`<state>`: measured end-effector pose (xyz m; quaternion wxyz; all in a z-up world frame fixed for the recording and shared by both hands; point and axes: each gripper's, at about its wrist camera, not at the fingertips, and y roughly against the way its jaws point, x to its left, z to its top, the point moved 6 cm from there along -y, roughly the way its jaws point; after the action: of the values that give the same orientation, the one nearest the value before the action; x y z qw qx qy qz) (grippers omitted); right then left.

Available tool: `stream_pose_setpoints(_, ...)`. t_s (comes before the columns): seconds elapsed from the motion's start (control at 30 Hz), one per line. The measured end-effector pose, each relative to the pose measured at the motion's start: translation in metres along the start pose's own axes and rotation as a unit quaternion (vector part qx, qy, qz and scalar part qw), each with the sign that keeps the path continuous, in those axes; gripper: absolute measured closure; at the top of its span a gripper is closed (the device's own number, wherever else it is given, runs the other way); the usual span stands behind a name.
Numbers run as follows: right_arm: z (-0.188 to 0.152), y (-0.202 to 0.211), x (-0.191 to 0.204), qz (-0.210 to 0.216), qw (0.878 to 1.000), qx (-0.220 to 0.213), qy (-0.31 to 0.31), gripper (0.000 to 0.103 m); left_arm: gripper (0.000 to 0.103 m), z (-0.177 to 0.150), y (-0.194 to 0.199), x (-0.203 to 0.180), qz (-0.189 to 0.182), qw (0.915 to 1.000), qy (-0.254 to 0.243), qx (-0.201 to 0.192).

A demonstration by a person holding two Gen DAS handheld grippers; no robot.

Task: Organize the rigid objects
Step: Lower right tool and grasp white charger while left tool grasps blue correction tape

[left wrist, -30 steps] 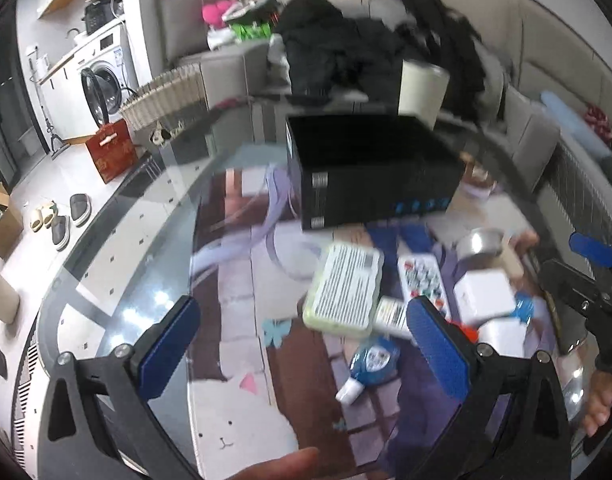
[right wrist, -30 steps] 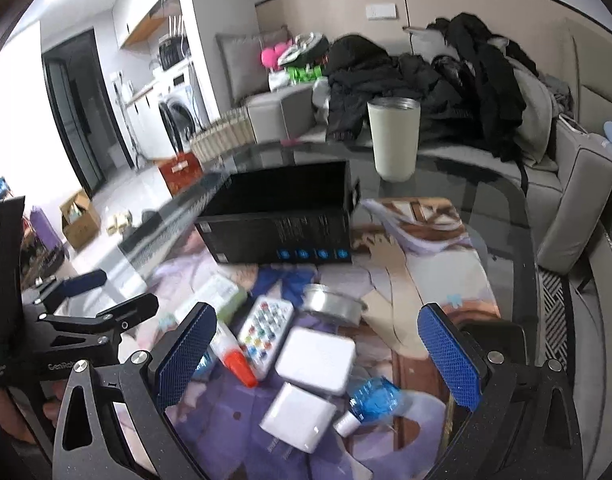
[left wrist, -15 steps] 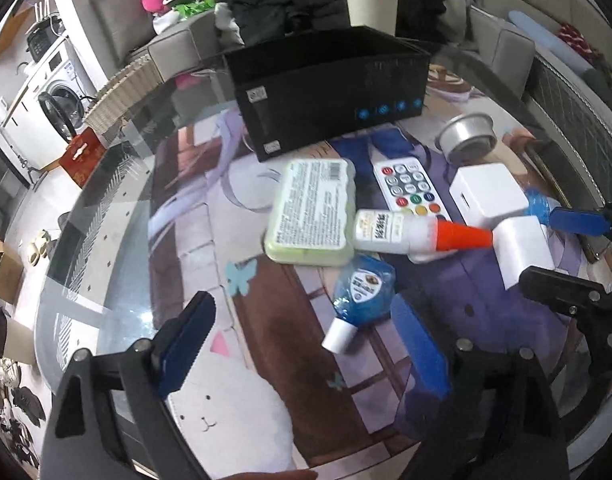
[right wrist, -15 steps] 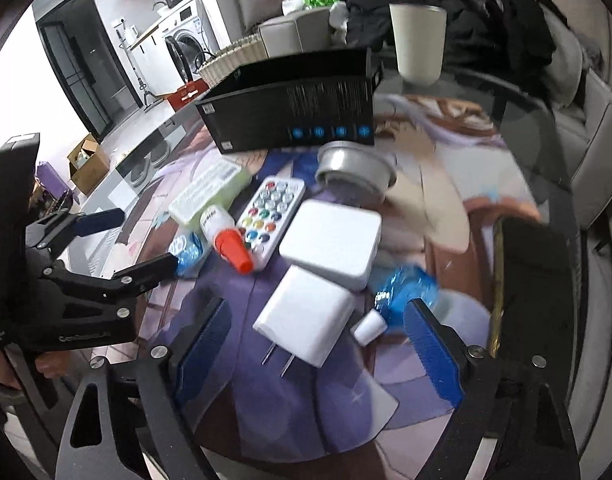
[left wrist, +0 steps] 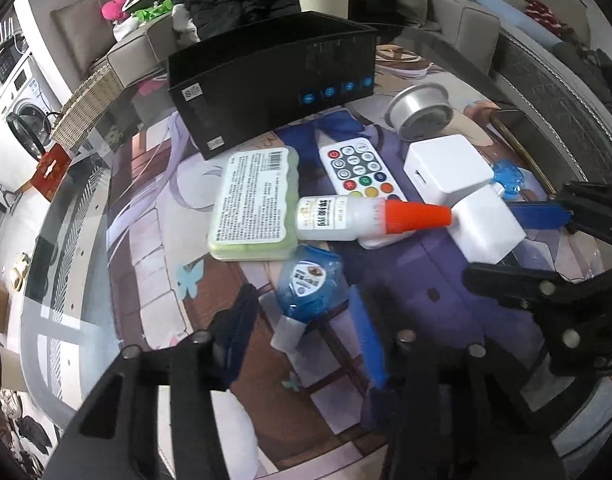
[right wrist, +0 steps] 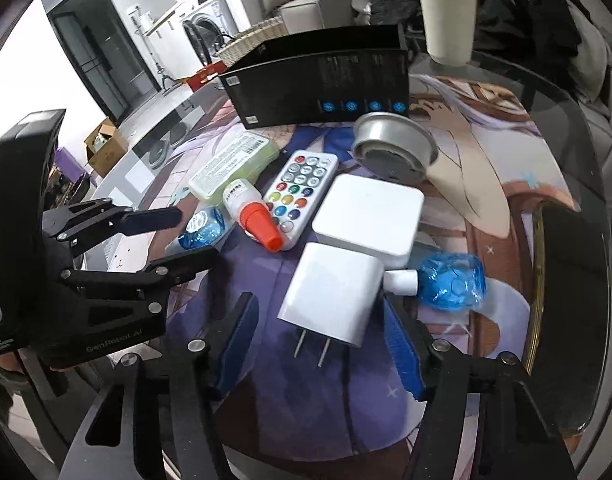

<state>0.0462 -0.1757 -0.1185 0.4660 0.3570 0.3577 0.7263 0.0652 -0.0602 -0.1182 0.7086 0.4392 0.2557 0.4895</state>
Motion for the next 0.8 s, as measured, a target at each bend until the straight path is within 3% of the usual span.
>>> stream_pose_setpoints(0.1, 0.002, -0.002, 0.000, -0.008, 1.000, 0.000, 0.005, 0.054, 0.074, 0.000, 0.001, -0.003, -0.022, 0.9997, 0.001, 0.003)
stream_pose_setpoints(0.37, 0.000, -0.004, 0.014, 0.006, 1.000, 0.007, 0.028, 0.058, 0.072, -0.002, -0.001, 0.002, -0.045, 0.9989, 0.014, 0.001)
stream_pose_setpoints(0.43, 0.001, -0.005, 0.015, 0.007, 1.000, 0.009, 0.028, 0.058, 0.059, -0.003, -0.001, 0.002, -0.021, 0.9997, 0.006, -0.006)
stream_pose_setpoints(0.5, 0.002, -0.006, 0.014, 0.007, 1.000, 0.008, 0.026, 0.058, 0.019, -0.006, -0.004, 0.015, 0.023, 0.9989, 0.039, -0.014)
stream_pose_setpoints(0.53, 0.003, -0.006, 0.014, 0.006, 1.000, 0.008, 0.026, 0.058, 0.016, -0.007, -0.006, 0.021, 0.021, 0.9979, 0.061, -0.009)
stream_pose_setpoints(0.6, 0.004, -0.007, 0.013, 0.004, 1.000, 0.008, 0.025, 0.057, 0.015, -0.008, -0.009, 0.028, -0.007, 0.9964, 0.085, 0.001)
stream_pose_setpoints(0.67, 0.004, -0.008, 0.014, 0.002, 1.000, 0.009, 0.025, 0.057, 0.015, -0.005, -0.008, 0.024, -0.001, 0.9984, 0.056, -0.005)
stream_pose_setpoints(0.73, 0.006, -0.010, 0.015, 0.000, 1.000, 0.009, 0.027, 0.056, 0.017, -0.007, -0.007, 0.024, -0.001, 0.9976, 0.069, -0.010)
stream_pose_setpoints(0.8, 0.007, -0.010, 0.015, -0.003, 1.000, 0.007, 0.030, 0.055, 0.033, -0.006, -0.006, 0.022, -0.012, 0.9972, 0.072, -0.013)
